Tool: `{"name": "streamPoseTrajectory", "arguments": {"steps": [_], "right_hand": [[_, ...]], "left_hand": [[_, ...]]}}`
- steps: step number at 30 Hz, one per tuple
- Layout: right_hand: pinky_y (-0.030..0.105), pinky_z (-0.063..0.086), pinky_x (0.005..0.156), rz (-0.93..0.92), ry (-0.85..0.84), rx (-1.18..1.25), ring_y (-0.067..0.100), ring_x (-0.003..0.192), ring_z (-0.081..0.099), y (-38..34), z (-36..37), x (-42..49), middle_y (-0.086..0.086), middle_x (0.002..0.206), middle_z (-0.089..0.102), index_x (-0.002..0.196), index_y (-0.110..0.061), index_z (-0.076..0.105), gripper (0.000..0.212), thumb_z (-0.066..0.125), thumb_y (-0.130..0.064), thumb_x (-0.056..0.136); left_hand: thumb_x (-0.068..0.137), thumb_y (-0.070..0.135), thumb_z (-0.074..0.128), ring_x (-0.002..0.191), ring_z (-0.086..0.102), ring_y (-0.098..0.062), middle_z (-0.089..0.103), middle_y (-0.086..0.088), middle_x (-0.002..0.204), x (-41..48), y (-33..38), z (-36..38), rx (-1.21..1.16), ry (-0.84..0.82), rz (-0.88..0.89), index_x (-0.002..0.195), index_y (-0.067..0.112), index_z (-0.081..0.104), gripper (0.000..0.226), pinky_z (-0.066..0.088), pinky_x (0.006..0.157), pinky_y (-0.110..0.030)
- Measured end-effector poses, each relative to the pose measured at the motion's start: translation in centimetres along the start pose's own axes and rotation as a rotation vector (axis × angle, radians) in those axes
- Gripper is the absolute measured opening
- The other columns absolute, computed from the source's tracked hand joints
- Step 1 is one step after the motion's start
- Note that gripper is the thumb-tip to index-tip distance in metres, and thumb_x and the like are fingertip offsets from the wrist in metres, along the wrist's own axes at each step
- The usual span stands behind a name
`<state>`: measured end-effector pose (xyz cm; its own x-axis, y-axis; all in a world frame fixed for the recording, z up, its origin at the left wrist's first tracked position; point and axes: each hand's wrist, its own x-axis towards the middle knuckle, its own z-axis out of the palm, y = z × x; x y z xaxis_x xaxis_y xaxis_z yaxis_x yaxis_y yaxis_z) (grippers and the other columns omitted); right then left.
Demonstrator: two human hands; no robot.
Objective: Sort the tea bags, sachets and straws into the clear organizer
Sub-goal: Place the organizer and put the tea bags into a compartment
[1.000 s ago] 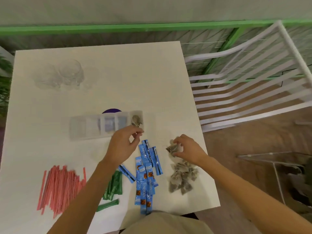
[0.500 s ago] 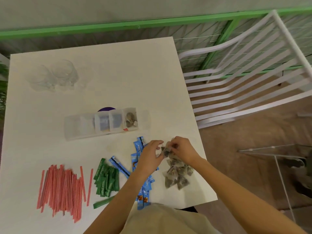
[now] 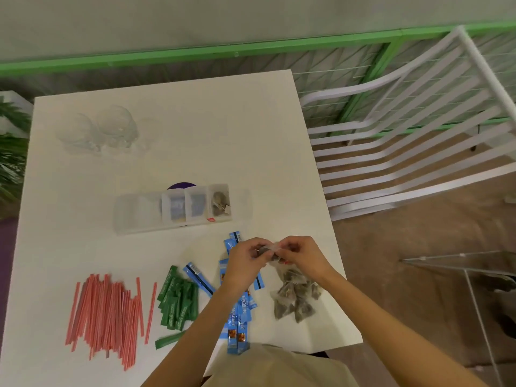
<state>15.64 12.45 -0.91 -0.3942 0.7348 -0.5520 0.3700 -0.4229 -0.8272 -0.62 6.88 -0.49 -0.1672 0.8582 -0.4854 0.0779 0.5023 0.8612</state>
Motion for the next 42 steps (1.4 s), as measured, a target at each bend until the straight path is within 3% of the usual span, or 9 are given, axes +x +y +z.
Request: {"name": "streamPoseTrajectory", "arguments": {"steps": [5, 8, 14, 19, 23, 26, 30, 35, 42], "right_hand": [[0.042, 0.055, 0.068, 0.028, 0.061, -0.017, 0.021, 0.067, 0.066, 0.4, -0.8, -0.1, 0.012, 0.079, 0.073, 0.087, -0.015, 0.074, 0.009, 0.078, -0.012, 0.079], [0.044, 0.057, 0.069, 0.042, 0.046, -0.058, 0.019, 0.066, 0.066, 0.2, -0.7, 0.2, 0.009, 0.077, 0.073, 0.084, -0.017, 0.074, 0.009, 0.078, -0.010, 0.079], [0.017, 0.054, 0.066, 0.021, 0.034, -0.279, 0.007, 0.066, 0.065, 0.4, -1.0, 0.1, -0.002, 0.077, 0.072, 0.080, -0.023, 0.071, 0.014, 0.076, -0.010, 0.079], [0.005, 0.045, 0.063, 0.005, 0.034, -0.393, -0.007, 0.063, 0.060, 0.5, -1.3, -0.5, -0.004, 0.077, 0.071, 0.083, -0.021, 0.071, 0.012, 0.074, -0.010, 0.081], [0.006, 0.047, 0.066, 0.010, 0.031, -0.438, -0.002, 0.066, 0.062, 0.4, -1.8, -1.0, -0.012, 0.077, 0.070, 0.087, -0.020, 0.071, 0.011, 0.071, -0.010, 0.083], [0.008, 0.047, 0.068, 0.017, 0.036, -0.466, 0.002, 0.071, 0.062, 0.5, -2.3, -1.4, -0.014, 0.078, 0.069, 0.088, -0.019, 0.072, 0.010, 0.072, -0.011, 0.082], [0.011, 0.046, 0.069, 0.011, 0.063, -0.511, 0.006, 0.073, 0.060, 0.9, -3.0, -2.0, -0.011, 0.086, 0.068, 0.092, -0.017, 0.071, 0.010, 0.067, -0.013, 0.084], [0.031, 0.053, 0.083, 0.011, 0.014, -0.607, 0.013, 0.085, 0.062, 1.7, -3.6, -3.1, -0.003, 0.095, 0.064, 0.099, -0.019, 0.070, 0.020, 0.071, -0.016, 0.079], [0.030, 0.043, 0.083, -0.120, -0.080, -0.956, 0.017, 0.094, 0.047, 3.1, -2.9, -3.7, -0.001, 0.100, 0.055, 0.101, -0.019, 0.069, 0.027, 0.068, -0.040, 0.084]], "left_hand": [[0.083, 0.002, 0.070, 0.077, 0.066, -0.003, 0.072, 0.003, 0.089, 0.9, 1.2, -2.6, 0.079, 0.104, 0.061, 0.098, 0.016, 0.073, 0.021, 0.055, 0.073, -0.019], [0.082, 0.003, 0.071, 0.078, 0.065, -0.006, 0.071, -0.001, 0.094, 2.3, 2.7, -5.8, 0.103, 0.247, 0.107, 0.102, 0.014, 0.070, 0.023, 0.054, 0.071, -0.017], [0.081, -0.004, 0.068, 0.075, 0.061, 0.001, 0.070, -0.004, 0.095, 5.9, 4.5, -9.3, 0.308, 0.358, 0.160, 0.103, 0.009, 0.068, 0.026, 0.045, 0.068, -0.002], [0.085, 0.000, 0.067, 0.071, 0.058, -0.006, 0.066, -0.004, 0.095, 7.2, 3.8, -9.4, 0.429, 0.251, 0.115, 0.112, 0.010, 0.065, 0.029, 0.047, 0.058, -0.006], [0.084, 0.009, 0.071, 0.078, 0.059, -0.008, 0.068, -0.001, 0.101, 7.2, 3.1, -9.3, 0.507, 0.179, 0.148, 0.116, 0.013, 0.064, 0.032, 0.043, 0.070, -0.005], [0.085, 0.013, 0.070, 0.098, 0.063, -0.016, 0.068, -0.002, 0.114, 7.0, 2.6, -9.5, 0.551, 0.159, 0.188, 0.125, 0.014, 0.059, 0.041, 0.050, 0.088, -0.025], [0.086, 0.011, 0.066, 0.109, 0.058, -0.018, 0.059, 0.000, 0.127, 5.5, 2.6, -9.4, 0.595, 0.202, 0.264, 0.127, 0.019, 0.057, 0.042, 0.050, 0.091, -0.036], [0.086, 0.003, 0.064, 0.080, 0.063, -0.007, 0.068, 0.009, 0.093, 1.6, 2.3, -6.4, 0.454, 0.049, 0.266, 0.108, 0.024, 0.067, 0.030, 0.053, 0.070, -0.027], [0.089, 0.021, 0.062, 0.072, 0.065, -0.007, 0.067, 0.014, 0.081, -3.0, -2.0, 0.5, 0.574, -0.305, 0.094, 0.102, 0.027, 0.070, 0.016, 0.057, 0.072, -0.029]]}}
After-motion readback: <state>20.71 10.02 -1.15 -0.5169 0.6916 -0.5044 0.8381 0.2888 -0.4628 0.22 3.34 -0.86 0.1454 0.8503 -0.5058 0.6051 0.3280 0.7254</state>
